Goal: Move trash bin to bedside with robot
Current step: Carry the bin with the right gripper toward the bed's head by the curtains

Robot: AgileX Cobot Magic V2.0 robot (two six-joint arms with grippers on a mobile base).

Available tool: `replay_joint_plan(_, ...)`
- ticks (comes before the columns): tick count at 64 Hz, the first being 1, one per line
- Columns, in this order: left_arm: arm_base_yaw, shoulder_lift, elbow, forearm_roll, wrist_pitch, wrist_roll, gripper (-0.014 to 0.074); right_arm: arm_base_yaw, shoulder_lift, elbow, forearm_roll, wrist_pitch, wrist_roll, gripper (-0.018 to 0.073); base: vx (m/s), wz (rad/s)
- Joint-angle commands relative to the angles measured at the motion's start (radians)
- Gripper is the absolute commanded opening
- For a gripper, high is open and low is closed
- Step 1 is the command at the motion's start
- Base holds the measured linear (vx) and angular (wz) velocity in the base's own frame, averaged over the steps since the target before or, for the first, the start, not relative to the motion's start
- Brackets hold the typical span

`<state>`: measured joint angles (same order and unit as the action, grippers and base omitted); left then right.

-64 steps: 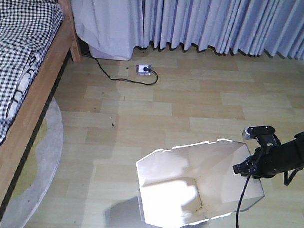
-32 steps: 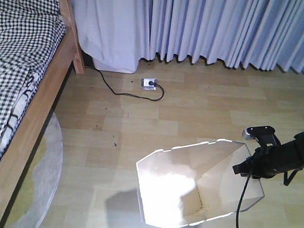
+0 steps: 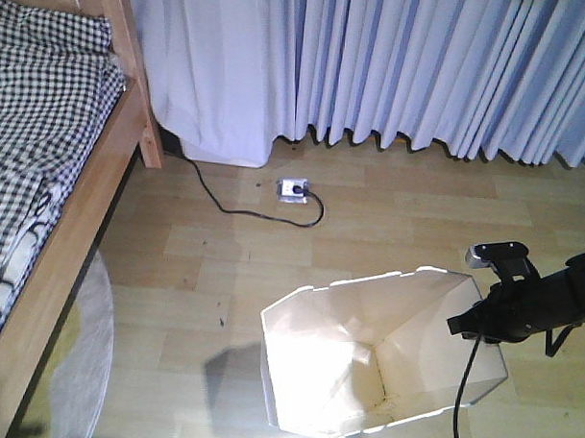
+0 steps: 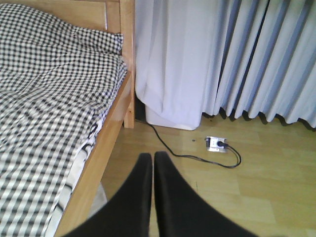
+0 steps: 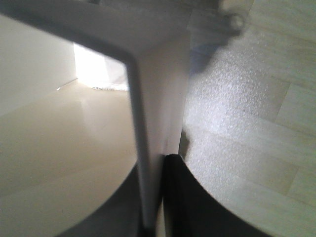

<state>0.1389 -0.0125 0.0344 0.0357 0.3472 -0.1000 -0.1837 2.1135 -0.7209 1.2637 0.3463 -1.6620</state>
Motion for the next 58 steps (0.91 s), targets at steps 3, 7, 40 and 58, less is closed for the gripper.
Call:
replay_joint_plan(3, -0.003, -0.014, 0.003, -0.002, -0.066, -0.004, -0.0006, -0.002, -0.063, -0.015, 0.047, 0.149, 0.011, -0.0003, 0.31, -0.04)
replay_joint_plan(7, -0.003, -0.014, 0.003, -0.002, -0.066, -0.004, -0.0006, -0.002, -0.063, -0.015, 0.047, 0.149, 0.011, -0.0003, 0.3, -0.05)
replay_joint_plan(40, -0.003, -0.014, 0.003, -0.002, -0.066, -0.004, -0.0006, -0.002, -0.063, -0.015, 0.047, 0.149, 0.011, -0.0003, 0.26, -0.06)
replay_joint_plan(58, -0.003, -0.014, 0.003, -0.002, -0.066, -0.004, -0.0006, -0.002, -0.063, -0.015, 0.047, 0.149, 0.011, -0.0003, 0.2, 0.0)
